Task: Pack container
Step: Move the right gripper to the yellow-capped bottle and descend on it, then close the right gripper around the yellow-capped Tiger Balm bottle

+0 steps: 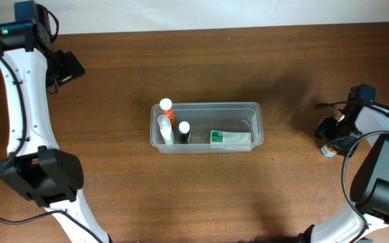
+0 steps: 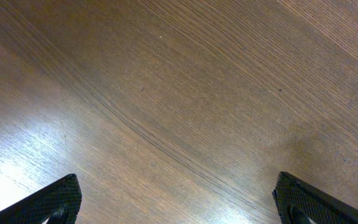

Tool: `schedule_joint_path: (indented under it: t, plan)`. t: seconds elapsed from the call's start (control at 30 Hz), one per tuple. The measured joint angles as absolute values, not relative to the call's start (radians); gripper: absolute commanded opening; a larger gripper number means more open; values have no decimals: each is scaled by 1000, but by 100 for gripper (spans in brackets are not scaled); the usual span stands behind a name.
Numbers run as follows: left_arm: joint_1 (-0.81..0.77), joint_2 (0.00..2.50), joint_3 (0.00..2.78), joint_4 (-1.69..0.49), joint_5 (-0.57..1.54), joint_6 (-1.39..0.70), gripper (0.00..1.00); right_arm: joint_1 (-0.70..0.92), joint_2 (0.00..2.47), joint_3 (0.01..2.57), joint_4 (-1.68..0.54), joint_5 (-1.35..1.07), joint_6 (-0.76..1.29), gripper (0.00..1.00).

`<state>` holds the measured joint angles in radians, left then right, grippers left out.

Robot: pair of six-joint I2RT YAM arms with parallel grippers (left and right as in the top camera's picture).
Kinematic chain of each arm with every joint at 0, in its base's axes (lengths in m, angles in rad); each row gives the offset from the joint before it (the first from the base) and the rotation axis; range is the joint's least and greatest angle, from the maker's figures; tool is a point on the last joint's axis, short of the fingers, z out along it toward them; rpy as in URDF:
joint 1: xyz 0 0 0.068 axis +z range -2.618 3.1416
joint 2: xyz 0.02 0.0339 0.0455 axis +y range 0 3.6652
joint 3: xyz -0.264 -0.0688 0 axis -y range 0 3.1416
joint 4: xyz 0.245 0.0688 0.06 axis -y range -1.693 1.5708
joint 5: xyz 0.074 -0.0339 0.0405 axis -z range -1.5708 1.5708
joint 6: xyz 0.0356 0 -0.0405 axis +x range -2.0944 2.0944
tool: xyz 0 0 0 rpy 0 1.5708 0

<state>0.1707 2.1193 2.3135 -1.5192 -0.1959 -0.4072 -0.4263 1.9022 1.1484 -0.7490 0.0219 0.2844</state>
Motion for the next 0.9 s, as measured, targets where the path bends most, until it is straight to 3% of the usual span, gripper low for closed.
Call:
schedule_joint_path:
  t: [0.3,0.9]
  plan:
    - [171,2119,2313,-1519,-196,-407,99,-426,1899,1142,-739,26,280,63]
    - [171,2119,2313,-1519,-196,-407,99,-426,1905,1149,-810,11,277,63]
